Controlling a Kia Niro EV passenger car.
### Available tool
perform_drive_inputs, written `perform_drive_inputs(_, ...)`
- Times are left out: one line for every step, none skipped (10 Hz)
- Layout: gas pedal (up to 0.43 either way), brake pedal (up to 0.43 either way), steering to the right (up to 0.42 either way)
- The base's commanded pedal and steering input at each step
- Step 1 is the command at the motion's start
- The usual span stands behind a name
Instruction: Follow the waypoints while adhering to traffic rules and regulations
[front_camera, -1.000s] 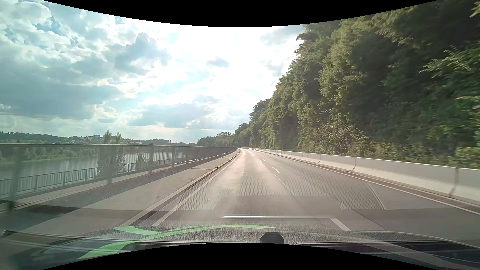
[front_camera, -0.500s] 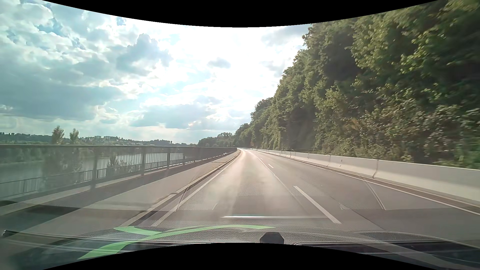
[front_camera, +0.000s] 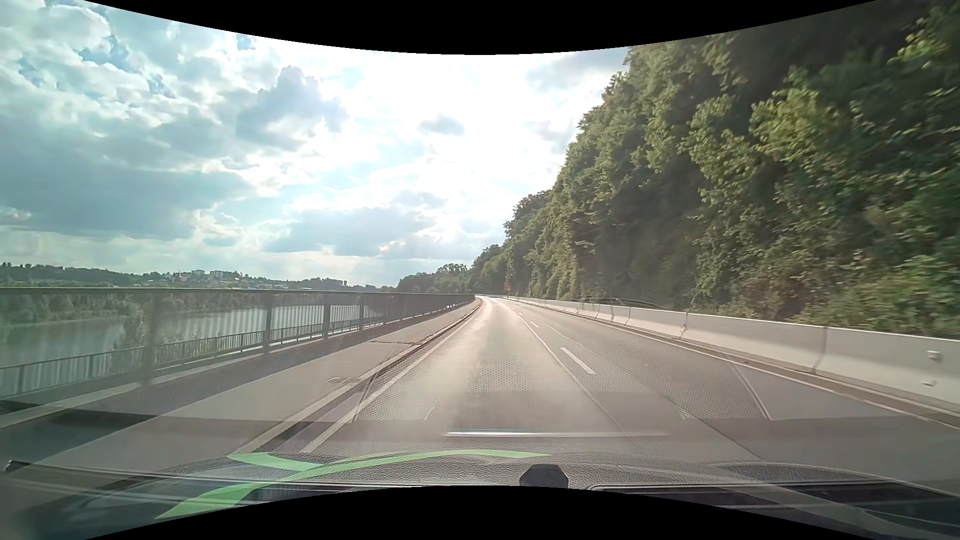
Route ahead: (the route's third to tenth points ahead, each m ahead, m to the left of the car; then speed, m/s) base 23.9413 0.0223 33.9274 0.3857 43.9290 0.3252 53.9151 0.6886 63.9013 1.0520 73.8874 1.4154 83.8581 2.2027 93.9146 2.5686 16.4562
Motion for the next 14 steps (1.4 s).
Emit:
perform_drive_inputs(0.209, 0.0, -0.005)
perform_drive_inputs(0.209, 0.0, -0.005)
perform_drive_inputs(0.209, 0.0, -0.005)
perform_drive_inputs(0.209, 0.0, -0.005)
perform_drive_inputs(0.209, 0.0, -0.005)
perform_drive_inputs(0.209, 0.0, -0.004)
perform_drive_inputs(0.209, 0.0, -0.004)
perform_drive_inputs(0.209, 0.0, -0.005)
perform_drive_inputs(0.209, 0.0, -0.005)
perform_drive_inputs(0.209, 0.0, -0.004)
perform_drive_inputs(0.209, 0.0, -0.005)
perform_drive_inputs(0.209, 0.0, -0.005)
perform_drive_inputs(0.209, 0.0, -0.005)
perform_drive_inputs(0.209, 0.0, -0.005)
